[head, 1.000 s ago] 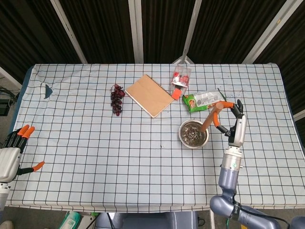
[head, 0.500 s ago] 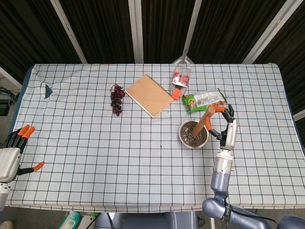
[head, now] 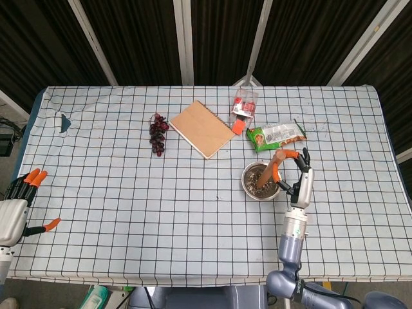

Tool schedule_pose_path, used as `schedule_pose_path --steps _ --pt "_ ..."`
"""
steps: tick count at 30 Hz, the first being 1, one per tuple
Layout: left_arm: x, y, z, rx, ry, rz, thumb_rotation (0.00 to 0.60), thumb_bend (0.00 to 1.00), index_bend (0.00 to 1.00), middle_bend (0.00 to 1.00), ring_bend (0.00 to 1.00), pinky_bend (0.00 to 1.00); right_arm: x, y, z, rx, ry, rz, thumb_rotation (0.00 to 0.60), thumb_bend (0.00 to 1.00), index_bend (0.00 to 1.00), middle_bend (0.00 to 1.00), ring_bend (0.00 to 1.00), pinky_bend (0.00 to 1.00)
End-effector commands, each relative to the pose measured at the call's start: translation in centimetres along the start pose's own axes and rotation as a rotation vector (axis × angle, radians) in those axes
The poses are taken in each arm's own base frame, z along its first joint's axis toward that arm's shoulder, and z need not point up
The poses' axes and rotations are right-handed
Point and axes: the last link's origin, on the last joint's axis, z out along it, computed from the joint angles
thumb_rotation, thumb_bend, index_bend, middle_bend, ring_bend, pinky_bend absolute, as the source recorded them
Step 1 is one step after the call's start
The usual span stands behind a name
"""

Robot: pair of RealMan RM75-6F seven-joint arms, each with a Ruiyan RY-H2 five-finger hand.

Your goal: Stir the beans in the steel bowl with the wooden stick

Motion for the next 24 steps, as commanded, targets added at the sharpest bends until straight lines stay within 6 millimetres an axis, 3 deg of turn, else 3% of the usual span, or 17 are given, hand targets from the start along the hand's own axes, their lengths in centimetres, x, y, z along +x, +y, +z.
schedule_pose_path --steps 1,10,24 --pt "0.0 0.0 0.0 0.000 0.000 -0.001 0.600 0.05 0.00 0.00 0.00 0.00 0.0 -0.7 0.4 0.019 0.005 0.012 0.600 0.58 0.88 0.72 0.34 0.00" --pt "0.0 0.0 0.0 -0.001 0.000 -0.001 0.600 0.05 0.00 0.00 0.00 0.00 -0.1 -2.8 1.1 0.062 0.012 0.034 0.600 0.58 0.88 0.72 0.34 0.00" --pt "0.0 0.0 0.0 0.000 0.000 -0.002 0.600 0.05 0.00 0.00 0.00 0.00 -0.1 0.1 0.1 -0.015 0.010 0.001 0.600 0.58 0.88 0.72 0.34 0.00"
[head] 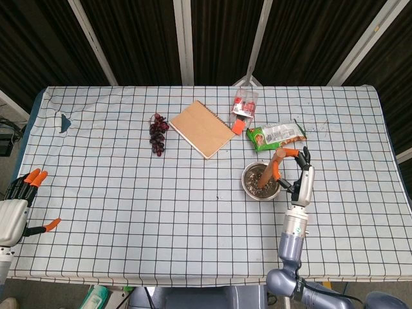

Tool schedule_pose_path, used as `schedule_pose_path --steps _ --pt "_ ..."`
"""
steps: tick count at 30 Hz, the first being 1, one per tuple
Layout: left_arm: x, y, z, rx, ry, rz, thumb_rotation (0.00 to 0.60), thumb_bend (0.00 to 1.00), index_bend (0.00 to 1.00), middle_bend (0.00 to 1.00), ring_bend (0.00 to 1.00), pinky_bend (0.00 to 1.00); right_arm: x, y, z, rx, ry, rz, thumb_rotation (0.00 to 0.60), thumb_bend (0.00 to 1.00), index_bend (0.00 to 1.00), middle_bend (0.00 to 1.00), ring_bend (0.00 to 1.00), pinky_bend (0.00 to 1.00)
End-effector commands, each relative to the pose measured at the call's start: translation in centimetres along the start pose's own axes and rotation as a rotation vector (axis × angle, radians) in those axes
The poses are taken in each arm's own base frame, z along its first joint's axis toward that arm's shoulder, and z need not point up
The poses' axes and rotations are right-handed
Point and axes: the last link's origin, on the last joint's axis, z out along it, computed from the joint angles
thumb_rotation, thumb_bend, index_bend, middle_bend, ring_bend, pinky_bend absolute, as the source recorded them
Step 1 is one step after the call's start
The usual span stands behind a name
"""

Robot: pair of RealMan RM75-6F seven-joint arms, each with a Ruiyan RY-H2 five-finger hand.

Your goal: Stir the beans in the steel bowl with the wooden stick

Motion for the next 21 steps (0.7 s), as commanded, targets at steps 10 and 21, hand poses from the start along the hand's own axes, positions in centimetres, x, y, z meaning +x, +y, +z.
schedule_pose_path --steps 10,21 --pt "0.0 0.0 0.0 -0.002 -0.001 -0.001 0.600 0.05 0.00 0.00 0.00 0.00 -0.2 -0.4 0.2 0.019 -0.003 0.012 0.600 0.58 0.88 0.72 0.34 0.00" --pt "0.0 0.1 -0.1 -0.005 0.002 -0.004 0.600 0.05 0.00 0.00 0.00 0.00 0.2 -2.1 0.3 0.051 0.007 0.030 0.600 0.58 0.88 0.72 0.34 0.00"
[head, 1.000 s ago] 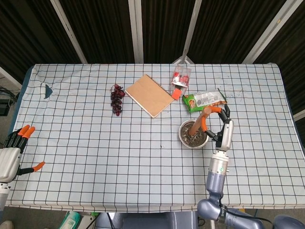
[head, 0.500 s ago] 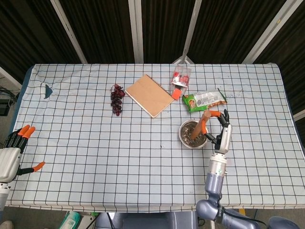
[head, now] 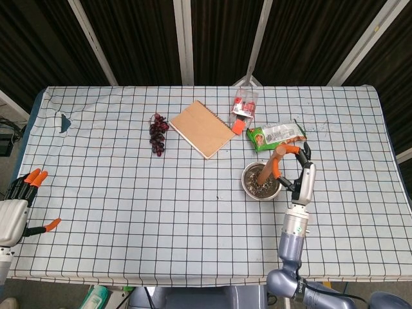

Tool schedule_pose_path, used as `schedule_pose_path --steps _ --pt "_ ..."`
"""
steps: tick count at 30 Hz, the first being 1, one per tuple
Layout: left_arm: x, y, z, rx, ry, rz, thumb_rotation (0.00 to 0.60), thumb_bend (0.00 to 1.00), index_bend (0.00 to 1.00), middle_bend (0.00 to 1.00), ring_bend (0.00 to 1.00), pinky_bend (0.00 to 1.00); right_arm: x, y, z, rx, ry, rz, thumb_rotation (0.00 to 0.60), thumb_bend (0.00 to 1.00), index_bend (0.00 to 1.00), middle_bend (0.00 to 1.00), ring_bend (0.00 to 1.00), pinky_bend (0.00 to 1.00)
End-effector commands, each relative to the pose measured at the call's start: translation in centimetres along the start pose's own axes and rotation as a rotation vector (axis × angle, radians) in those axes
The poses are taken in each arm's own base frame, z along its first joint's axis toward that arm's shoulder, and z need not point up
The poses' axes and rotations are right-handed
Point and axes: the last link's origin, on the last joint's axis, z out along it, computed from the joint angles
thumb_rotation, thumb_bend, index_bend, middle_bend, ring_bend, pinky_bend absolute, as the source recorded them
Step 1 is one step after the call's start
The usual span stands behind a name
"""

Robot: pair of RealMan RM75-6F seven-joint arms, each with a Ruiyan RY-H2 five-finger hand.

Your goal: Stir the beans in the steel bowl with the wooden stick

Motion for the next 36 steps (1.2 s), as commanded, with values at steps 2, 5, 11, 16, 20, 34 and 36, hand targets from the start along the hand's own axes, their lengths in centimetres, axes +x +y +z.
schedule_pose_path --steps 2,5,11,16,20,34,36 --pt "0.0 0.0 0.0 0.001 0.004 -0.002 0.600 0.05 0.00 0.00 0.00 0.00 0.0 0.2 -0.1 -0.015 0.004 -0.003 0.600 0.58 0.88 0.72 0.34 0.00" --pt "0.1 0.0 0.0 0.001 0.007 -0.006 0.600 0.05 0.00 0.00 0.00 0.00 -0.1 0.5 -0.2 -0.025 0.003 -0.006 0.600 0.58 0.88 0.72 0.34 0.00" --pt "0.1 0.0 0.0 0.001 0.004 -0.007 0.600 0.05 0.00 0.00 0.00 0.00 -0.2 1.6 -0.6 -0.049 0.002 -0.016 0.600 0.58 0.88 0.72 0.34 0.00" --pt "0.1 -0.1 0.0 0.002 0.003 -0.007 0.600 0.05 0.00 0.00 0.00 0.00 -0.2 2.5 -0.8 -0.070 0.003 -0.026 0.600 0.58 0.88 0.72 0.34 0.00" --pt "0.0 -0.1 0.0 0.002 0.001 -0.005 0.600 0.05 0.00 0.00 0.00 0.00 0.1 2.6 -0.8 -0.067 0.008 -0.032 0.600 0.58 0.88 0.72 0.34 0.00" --pt "0.0 -0.1 0.0 0.011 -0.001 -0.011 0.600 0.05 0.00 0.00 0.00 0.00 0.3 -1.1 0.2 0.083 0.006 -0.046 0.600 0.58 0.88 0.72 0.34 0.00" --pt "0.0 -0.1 0.0 0.010 0.000 -0.009 0.600 0.05 0.00 0.00 0.00 0.00 0.5 -1.8 0.4 0.101 0.006 -0.050 0.600 0.58 0.88 0.72 0.34 0.00"
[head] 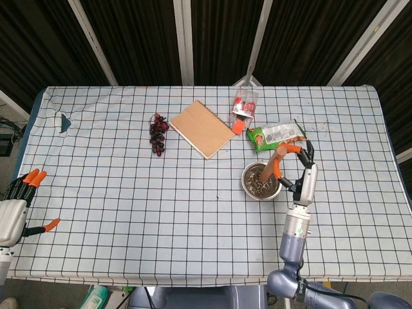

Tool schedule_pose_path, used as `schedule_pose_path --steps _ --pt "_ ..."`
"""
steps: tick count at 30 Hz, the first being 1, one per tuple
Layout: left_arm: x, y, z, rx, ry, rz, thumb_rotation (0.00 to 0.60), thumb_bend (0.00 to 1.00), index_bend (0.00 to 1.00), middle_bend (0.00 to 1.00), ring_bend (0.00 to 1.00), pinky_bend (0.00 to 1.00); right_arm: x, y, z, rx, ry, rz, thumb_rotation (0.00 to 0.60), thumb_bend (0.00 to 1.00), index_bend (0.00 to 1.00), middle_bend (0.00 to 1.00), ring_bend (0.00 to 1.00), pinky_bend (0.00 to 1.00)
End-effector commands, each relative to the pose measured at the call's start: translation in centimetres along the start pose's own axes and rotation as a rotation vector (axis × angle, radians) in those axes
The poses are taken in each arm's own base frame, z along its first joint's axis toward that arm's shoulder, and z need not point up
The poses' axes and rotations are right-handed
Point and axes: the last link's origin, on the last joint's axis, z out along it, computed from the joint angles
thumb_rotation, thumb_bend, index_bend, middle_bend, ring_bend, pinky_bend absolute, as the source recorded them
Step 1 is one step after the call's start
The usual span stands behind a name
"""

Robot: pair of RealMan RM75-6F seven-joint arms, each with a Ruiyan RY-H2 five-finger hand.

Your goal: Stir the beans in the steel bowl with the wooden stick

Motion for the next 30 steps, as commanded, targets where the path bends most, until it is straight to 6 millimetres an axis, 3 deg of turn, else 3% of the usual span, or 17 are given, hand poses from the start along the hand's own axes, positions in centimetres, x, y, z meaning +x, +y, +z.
schedule_pose_path --steps 1,7,10,19,24,30 --pt "0.0 0.0 0.0 -0.001 0.002 0.002 0.600 0.05 0.00 0.00 0.00 0.00 0.4 -1.3 0.5 0.046 0.003 -0.010 0.600 0.58 0.88 0.72 0.34 0.00" --pt "0.0 0.0 0.0 -0.002 0.003 0.004 0.600 0.05 0.00 0.00 0.00 0.00 2.7 -2.6 1.0 0.115 -0.026 -0.127 0.600 0.58 0.88 0.72 0.34 0.00" --pt "0.0 0.0 -0.1 -0.003 0.004 0.007 0.600 0.05 0.00 0.00 0.00 0.00 4.9 -2.6 1.2 0.142 -0.052 -0.230 0.600 0.58 0.88 0.72 0.34 0.00" --pt "-0.1 0.1 -0.1 0.005 -0.004 -0.009 0.600 0.05 0.00 0.00 0.00 0.00 11.1 -0.9 -0.6 0.223 -0.201 -0.660 0.600 0.58 0.88 0.72 0.34 0.00" --pt "-0.1 0.2 -0.1 0.018 -0.005 -0.021 0.600 0.05 0.00 0.00 0.00 0.00 12.0 1.4 -3.0 0.196 -0.343 -0.904 0.600 0.58 0.88 0.72 0.34 0.00" --pt "0.0 0.0 -0.2 0.027 -0.001 -0.023 0.600 0.05 0.00 0.00 0.00 0.00 11.5 3.2 -4.5 0.202 -0.420 -1.174 0.600 0.58 0.88 0.72 0.34 0.00"
